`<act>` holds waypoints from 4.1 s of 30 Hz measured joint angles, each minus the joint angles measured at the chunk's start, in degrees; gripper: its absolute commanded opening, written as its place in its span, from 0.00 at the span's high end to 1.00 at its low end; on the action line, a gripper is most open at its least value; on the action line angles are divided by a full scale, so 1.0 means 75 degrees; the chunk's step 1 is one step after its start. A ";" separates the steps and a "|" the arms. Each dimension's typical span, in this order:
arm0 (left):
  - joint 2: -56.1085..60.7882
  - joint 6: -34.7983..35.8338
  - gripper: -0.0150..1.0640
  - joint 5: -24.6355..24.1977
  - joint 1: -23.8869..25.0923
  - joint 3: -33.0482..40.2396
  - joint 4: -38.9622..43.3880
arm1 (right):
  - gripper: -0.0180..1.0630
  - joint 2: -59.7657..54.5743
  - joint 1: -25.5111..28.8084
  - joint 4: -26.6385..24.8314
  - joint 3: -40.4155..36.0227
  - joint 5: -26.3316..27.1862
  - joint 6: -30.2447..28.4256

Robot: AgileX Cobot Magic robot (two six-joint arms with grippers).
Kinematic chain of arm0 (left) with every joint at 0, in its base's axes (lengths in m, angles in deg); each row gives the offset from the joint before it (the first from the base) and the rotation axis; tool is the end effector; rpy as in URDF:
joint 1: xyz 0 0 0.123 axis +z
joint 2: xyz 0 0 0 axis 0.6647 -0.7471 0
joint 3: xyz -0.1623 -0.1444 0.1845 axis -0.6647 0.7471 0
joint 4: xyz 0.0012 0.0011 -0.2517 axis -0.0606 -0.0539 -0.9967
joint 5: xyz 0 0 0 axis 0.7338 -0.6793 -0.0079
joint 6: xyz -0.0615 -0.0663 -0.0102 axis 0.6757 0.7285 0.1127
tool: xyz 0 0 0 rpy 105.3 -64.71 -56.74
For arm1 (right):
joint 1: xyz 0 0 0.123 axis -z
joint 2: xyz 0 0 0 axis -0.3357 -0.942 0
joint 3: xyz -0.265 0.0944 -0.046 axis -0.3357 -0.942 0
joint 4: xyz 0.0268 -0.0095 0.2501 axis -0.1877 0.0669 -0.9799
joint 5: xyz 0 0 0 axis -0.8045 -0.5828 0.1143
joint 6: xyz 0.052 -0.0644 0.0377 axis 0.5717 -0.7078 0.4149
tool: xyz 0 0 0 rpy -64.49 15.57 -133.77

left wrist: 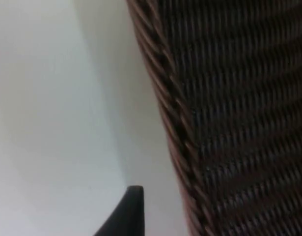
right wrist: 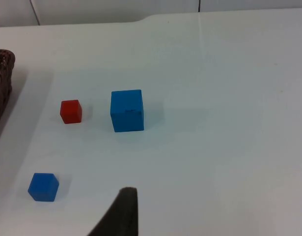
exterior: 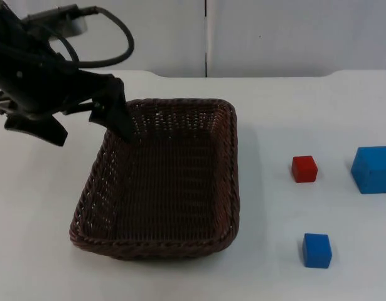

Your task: Pick up the basket with the left hand and place the largest block into the basket with the right hand.

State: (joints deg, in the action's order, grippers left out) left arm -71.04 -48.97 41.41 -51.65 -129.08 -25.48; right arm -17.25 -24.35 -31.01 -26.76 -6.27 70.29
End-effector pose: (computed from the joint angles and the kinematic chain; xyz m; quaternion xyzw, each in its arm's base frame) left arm 0.3377 -0.0885 0.1754 0.1071 0.9667 -0.1717 0.1569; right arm -0.0071 -0.0062 0.2806 0.0015 0.8550 0.0077 0.5186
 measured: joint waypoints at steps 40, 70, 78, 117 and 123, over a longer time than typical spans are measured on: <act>-0.2425 0.0119 0.16 0.0251 0.0000 -0.1338 0.0000 | 0.01 0.0000 0.0000 0.0000 0.0000 0.0000 0.0000; -0.2009 0.0404 0.99 -0.0160 0.0000 -0.1354 -0.0221 | 0.01 0.0000 0.0000 0.0000 0.0000 0.0000 -0.0223; -0.0963 0.0389 0.99 -0.0628 0.0000 -0.1354 -0.0305 | 0.01 0.0000 0.0000 0.0000 0.0000 0.0000 -0.0223; 0.0430 0.2934 0.99 -0.1912 0.0000 -0.1011 0.0507 | 0.01 0.0000 0.0000 0.0000 0.0000 0.0000 -0.0223; 0.0430 0.2934 0.99 -0.1732 0.0000 -0.0761 0.0703 | 0.01 0.0000 0.0000 0.0000 0.0000 0.0000 -0.0223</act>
State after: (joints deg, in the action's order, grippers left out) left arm -67.81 -26.96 28.42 -51.65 -134.79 -20.21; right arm -17.25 -24.35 -31.01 -26.76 -6.27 68.62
